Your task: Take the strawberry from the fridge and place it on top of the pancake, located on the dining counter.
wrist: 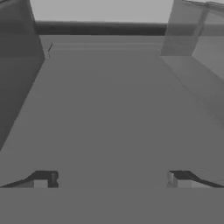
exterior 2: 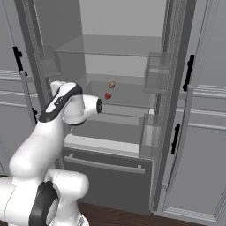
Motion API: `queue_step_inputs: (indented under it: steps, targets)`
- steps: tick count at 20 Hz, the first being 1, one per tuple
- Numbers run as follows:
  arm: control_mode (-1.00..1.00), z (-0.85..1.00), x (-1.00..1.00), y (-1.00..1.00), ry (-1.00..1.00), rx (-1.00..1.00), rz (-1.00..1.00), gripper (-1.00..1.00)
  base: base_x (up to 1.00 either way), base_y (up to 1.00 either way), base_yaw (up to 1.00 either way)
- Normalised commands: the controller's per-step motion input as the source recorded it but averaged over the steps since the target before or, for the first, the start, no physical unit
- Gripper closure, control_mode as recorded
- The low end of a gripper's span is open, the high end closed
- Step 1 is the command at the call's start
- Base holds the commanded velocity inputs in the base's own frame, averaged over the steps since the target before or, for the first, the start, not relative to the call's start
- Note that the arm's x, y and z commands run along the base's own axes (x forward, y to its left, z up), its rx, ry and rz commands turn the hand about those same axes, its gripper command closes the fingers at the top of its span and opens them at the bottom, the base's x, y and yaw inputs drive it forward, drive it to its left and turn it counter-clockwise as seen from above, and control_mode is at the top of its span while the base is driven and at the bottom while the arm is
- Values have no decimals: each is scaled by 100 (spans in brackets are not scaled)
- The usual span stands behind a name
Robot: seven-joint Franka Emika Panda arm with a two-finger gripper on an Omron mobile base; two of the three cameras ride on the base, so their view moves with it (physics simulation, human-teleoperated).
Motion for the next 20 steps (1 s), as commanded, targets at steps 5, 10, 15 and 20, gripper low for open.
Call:
queue_step_inputs:
  steps: [5, 10, 15, 20]
  targets:
    - [-100, -1, -5, 90, 2, 0, 5, -100, 0, 0, 0]
    - [-100, 0, -17, 98, 3, 0, 3, -100, 0, 0, 0]
    - [-100, 0, -22, 99, 0, 0, 1, -100, 0, 0, 0]
    - [-100, 0, -9, 100, 2, 0, 0, -100, 0, 0, 0]
